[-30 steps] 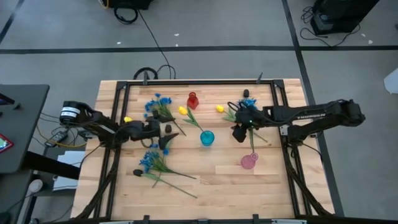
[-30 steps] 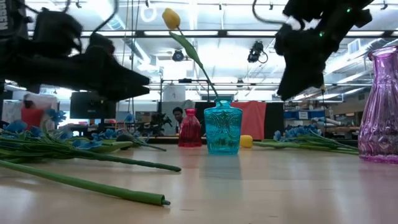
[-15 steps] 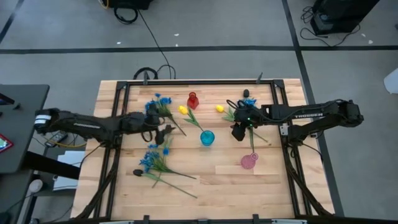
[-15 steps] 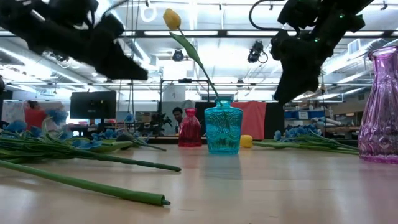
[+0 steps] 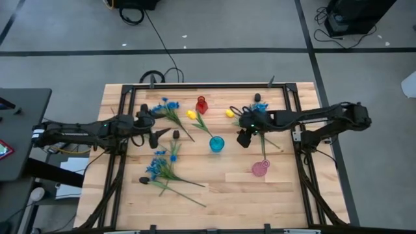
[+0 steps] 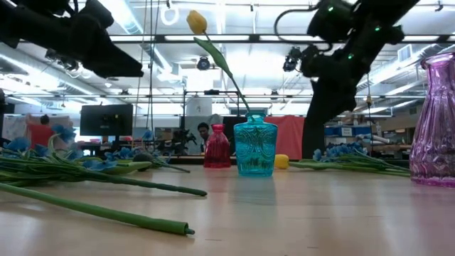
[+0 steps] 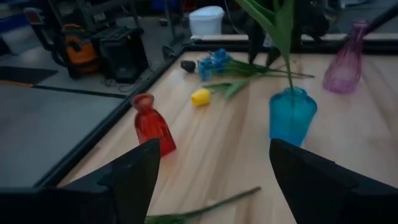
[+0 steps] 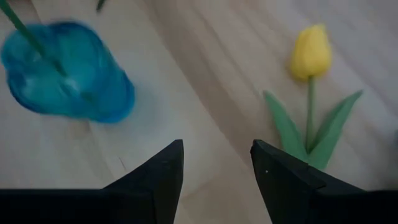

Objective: Sort flowers into vase by color
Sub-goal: Put the yellow flower into the blue vase

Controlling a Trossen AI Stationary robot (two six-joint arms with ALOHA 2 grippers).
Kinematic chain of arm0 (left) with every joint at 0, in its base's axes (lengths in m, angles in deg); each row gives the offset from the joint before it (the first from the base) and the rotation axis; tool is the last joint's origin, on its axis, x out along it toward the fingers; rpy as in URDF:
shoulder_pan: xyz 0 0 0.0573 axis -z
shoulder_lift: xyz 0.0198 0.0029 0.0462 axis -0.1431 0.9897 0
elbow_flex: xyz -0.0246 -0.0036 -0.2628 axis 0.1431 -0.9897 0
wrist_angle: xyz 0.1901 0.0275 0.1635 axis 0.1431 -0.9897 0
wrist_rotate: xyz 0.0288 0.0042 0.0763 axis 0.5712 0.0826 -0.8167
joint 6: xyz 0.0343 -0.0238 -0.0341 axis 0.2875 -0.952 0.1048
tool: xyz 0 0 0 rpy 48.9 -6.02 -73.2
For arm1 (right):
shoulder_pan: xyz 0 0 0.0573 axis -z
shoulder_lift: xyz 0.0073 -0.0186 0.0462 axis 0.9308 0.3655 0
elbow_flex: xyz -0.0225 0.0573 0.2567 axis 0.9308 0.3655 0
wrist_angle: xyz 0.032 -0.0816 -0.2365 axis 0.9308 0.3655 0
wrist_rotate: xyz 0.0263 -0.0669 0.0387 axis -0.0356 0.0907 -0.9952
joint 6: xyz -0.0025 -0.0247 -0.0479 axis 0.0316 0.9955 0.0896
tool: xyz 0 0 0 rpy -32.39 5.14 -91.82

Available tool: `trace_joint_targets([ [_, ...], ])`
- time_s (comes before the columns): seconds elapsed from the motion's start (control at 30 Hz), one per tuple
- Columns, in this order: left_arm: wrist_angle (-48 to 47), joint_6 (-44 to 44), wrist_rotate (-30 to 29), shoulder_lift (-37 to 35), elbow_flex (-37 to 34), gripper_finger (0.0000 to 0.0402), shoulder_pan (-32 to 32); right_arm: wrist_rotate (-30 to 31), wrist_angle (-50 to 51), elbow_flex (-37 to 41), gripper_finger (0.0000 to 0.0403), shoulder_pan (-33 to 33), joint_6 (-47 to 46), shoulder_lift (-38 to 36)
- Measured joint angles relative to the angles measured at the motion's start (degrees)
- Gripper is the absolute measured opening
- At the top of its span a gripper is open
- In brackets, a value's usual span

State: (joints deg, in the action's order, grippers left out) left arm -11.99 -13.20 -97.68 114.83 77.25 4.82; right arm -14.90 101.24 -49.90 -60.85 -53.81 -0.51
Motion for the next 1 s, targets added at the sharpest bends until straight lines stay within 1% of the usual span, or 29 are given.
trace_joint_targets([
  [0.07,0.01,-0.45,-1.99,0.09,0.00,0.0307,-0.04,-0.85,3.24,-2.38,0.0199,0.00,1.15,2.69],
  [0.17,0.14,-0.16,-2.68,-0.33,0.00,0.0307,0.02,0.40,8.07,-6.40,0.0199,-0.11,2.59,5.15],
  [0.3,-0.88,0.62,-2.84,-5.46,0.02,0.0307,0.03,1.52,10.50,-9.25,0.0199,-0.11,3.84,6.80],
  [0.4,-3.67,0.73,-2.98,-10.12,0.02,0.0307,0.03,1.09,11.61,-9.53,0.0199,0.24,3.71,7.41],
  [0.5,-5.27,0.49,-2.97,-12.40,0.02,0.0307,0.03,1.31,13.39,-9.53,0.0199,0.66,3.72,8.79],
  [0.57,-5.01,0.42,-2.61,-12.39,-0.54,0.0307,0.03,2.50,13.27,-9.53,0.0199,1.23,4.21,10.32],
  [0.67,-2.58,0.30,-1.56,-12.35,-3.33,0.0307,0.03,3.94,13.84,-9.55,0.0199,2.94,5.84,13.25],
  [0.8,2.40,-1.17,0.21,-12.81,-6.94,0.0307,0.03,3.00,16.30,-9.53,0.0199,5.42,7.19,16.09],
  [0.9,1.42,-1.18,-0.32,-13.46,-7.14,0.0307,0.03,2.68,18.50,-9.53,0.0198,6.60,7.25,16.70],
  [1.0,-0.40,0.40,-1.42,-14.44,-5.63,0.0307,0.03,2.64,19.47,-9.53,0.0198,7.14,7.31,16.66],
])
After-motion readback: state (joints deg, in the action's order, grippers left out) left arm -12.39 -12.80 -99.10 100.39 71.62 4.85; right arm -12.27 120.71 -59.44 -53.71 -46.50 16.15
